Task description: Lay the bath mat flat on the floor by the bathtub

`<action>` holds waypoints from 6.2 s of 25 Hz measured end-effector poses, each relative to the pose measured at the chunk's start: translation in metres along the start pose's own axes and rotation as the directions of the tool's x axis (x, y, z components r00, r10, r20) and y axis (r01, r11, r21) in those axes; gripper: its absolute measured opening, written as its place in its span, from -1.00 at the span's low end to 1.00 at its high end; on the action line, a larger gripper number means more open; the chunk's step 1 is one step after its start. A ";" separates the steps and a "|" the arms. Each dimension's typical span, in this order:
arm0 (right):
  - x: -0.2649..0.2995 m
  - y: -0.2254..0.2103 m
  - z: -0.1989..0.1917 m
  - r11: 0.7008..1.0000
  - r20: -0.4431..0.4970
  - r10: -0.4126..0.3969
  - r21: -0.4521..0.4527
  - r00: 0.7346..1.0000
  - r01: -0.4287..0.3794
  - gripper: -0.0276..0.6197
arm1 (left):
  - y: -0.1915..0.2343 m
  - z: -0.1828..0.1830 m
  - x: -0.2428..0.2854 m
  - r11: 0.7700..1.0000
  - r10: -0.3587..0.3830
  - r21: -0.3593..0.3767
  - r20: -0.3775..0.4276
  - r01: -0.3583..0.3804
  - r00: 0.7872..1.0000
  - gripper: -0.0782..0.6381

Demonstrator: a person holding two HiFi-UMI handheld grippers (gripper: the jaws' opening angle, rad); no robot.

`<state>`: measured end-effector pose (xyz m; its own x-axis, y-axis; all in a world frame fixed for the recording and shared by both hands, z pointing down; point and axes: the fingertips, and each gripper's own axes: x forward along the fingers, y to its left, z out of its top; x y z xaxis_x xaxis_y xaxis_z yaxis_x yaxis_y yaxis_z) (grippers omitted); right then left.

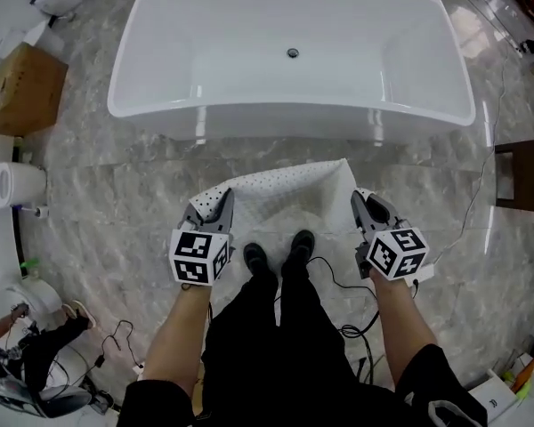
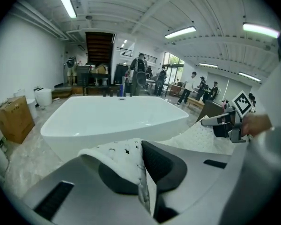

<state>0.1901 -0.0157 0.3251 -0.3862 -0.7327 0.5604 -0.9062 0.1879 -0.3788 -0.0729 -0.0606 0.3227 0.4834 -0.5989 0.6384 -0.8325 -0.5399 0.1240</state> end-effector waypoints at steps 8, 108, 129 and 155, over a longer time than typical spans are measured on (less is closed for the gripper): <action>0.040 -0.030 -0.040 0.999 -0.057 -0.035 0.002 0.998 0.035 -0.85 | 0.017 -0.037 0.044 1.000 0.001 -0.028 -0.022 -0.002 1.000 -0.72; 0.490 -0.220 -0.520 0.375 -0.675 -0.073 -0.701 0.735 -0.607 -0.64 | 0.081 -0.504 0.564 0.620 -0.160 0.545 -0.616 0.564 0.771 -0.17; 0.519 -0.225 -0.562 0.559 -0.869 -0.008 -0.415 0.496 -0.718 0.03 | 0.034 -0.612 0.503 0.455 -0.205 0.442 -0.793 0.773 0.574 -0.35; 0.494 -0.221 -0.535 0.592 -0.759 0.063 -0.495 0.649 -0.636 0.03 | 0.066 -0.548 0.519 0.487 -0.200 0.522 -0.714 0.700 0.671 -0.61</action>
<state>0.1074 -0.0693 1.0792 -0.4378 0.0328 0.8985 -0.3761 0.9010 -0.2161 -0.0255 -0.0831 1.0789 0.2978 0.1280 0.9460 0.0737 -0.9911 0.1109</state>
